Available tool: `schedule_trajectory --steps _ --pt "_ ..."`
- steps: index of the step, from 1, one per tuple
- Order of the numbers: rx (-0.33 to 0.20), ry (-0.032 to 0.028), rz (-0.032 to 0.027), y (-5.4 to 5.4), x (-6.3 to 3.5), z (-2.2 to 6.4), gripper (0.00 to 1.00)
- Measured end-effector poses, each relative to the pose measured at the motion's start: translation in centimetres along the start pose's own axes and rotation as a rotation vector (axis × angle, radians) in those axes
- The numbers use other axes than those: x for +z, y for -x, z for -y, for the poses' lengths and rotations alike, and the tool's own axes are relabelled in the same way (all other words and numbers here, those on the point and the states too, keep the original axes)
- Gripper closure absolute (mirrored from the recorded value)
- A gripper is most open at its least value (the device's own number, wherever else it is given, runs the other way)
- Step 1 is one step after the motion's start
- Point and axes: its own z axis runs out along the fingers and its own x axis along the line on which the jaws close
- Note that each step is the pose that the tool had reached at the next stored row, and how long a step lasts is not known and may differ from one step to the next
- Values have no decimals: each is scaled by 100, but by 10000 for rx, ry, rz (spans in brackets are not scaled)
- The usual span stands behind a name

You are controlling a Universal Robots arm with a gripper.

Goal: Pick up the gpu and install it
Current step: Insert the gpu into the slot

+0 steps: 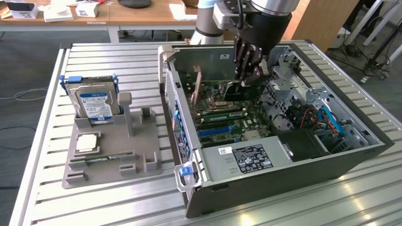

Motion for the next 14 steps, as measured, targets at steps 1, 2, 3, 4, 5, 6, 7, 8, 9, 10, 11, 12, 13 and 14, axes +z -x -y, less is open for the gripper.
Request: schedule_trajectory --steps 1,2,3,4,5,6,7,8,9,10,11,12,13,14 --pt "0 0 1 -1 8 0 73" --pt "1 0 -1 -2 16 0 73" --pt "2 0 -1 -4 25 -1 73" --pt "2 0 -1 -6 35 0 73" --pt "1 0 -1 -8 45 0 73" --pt "1 0 -1 -11 56 1 73" --pt "0 0 -1 -13 67 1 73" --pt "1 0 0 -15 77 1 73" --pt "0 0 0 -16 83 1 73" --pt "0 1 -2 -16 83 1 73" --pt "0 1 -3 -16 83 1 73" --pt "0 1 -2 -16 83 1 73" --pt "0 1 -1 -16 83 1 73" --pt "0 1 -2 -16 83 1 73"
